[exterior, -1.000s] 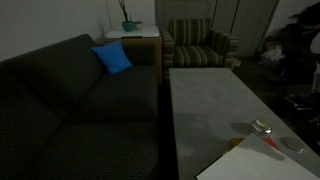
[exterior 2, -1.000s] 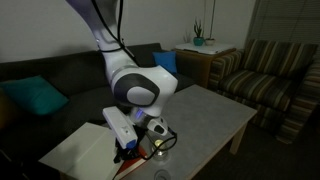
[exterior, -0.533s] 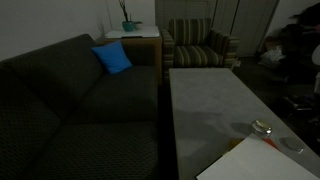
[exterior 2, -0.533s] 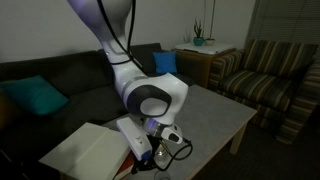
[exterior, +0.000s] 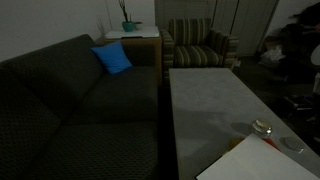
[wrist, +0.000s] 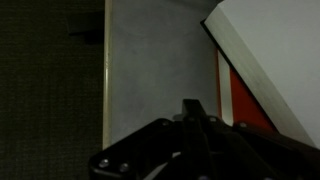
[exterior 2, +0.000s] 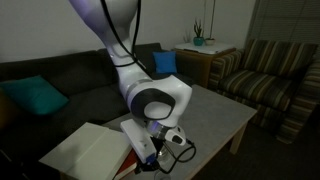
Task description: Place the lid of the silver container on the table, open the black book, then close the container
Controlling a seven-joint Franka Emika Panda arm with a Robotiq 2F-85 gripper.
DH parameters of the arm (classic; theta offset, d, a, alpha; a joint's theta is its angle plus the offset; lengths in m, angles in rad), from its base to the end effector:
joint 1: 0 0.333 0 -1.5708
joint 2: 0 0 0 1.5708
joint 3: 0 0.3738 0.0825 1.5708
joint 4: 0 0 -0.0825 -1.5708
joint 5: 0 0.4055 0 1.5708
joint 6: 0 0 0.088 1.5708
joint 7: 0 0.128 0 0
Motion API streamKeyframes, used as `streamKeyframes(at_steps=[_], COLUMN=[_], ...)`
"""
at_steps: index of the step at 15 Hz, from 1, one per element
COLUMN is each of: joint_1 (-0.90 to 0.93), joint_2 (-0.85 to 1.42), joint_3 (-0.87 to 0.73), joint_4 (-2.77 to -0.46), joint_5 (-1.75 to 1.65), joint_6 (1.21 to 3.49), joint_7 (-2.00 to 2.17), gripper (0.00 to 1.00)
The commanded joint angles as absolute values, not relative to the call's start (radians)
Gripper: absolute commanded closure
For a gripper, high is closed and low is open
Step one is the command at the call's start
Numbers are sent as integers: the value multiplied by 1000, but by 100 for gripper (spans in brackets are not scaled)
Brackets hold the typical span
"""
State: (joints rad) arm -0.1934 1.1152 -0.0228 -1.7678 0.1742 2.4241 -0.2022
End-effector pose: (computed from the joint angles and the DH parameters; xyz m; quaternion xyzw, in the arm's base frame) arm 0.5648 -0.1224 -0.1011 -0.9704 0.0797 0.2149 0.0757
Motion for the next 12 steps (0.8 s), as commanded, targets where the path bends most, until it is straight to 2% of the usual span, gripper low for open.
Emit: streamKeyframes(at_steps=[1, 12], joint_1=[-208, -166], joint_2=[1118, 1115], joint_3=[-10, -48], joint_4=[-1763, -1771], joint_5=[153, 112], joint_6=[2423, 2460], joint_7=[-189, -141], gripper=[99, 100])
